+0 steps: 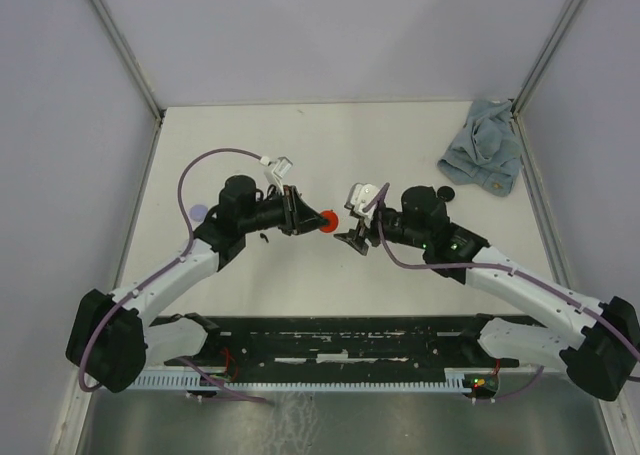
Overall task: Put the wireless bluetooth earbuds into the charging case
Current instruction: Adjust the charging case.
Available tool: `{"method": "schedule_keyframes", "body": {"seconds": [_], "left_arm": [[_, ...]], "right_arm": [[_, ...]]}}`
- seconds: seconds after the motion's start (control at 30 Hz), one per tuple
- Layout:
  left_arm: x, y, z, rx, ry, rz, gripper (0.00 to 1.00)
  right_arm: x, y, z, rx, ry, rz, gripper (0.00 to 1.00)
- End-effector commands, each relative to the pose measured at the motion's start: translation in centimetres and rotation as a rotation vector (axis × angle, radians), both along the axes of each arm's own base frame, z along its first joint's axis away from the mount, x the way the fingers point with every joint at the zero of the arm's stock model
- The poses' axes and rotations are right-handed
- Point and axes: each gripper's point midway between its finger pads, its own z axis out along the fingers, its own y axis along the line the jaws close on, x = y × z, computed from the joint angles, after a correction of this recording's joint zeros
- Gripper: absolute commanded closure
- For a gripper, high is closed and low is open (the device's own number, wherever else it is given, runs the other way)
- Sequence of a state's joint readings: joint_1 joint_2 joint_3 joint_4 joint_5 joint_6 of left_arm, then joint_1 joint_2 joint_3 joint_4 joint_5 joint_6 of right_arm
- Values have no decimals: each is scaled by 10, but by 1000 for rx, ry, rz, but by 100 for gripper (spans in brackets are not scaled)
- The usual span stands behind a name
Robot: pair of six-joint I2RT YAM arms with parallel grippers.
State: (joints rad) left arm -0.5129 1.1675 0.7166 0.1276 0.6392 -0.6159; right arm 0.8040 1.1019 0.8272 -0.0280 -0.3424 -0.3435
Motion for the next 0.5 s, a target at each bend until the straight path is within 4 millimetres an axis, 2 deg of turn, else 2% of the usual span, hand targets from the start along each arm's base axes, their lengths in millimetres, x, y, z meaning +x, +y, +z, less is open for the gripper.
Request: {"method": "schedule_keyframes", "body": {"seconds": [0.0,0.2,0.23,0.37,0.47], "left_arm": [[12,-4,39,-139,-137,68,88],[8,-9,67,-249,-258,92,89],[6,-10,71,-258,-276,93,89],[3,-11,87,-307,-337,112,89],[-1,-9,97,-347,-364,124,89]], "right_arm": [[3,-1,35,287,154,-108,27],[3,-4,49,506,308,-185,30],[4,-6,46,532,325,-201,31],[7,-11,50,642,354,-240,32],[2,-9,53,690,355,-201,33]]}}
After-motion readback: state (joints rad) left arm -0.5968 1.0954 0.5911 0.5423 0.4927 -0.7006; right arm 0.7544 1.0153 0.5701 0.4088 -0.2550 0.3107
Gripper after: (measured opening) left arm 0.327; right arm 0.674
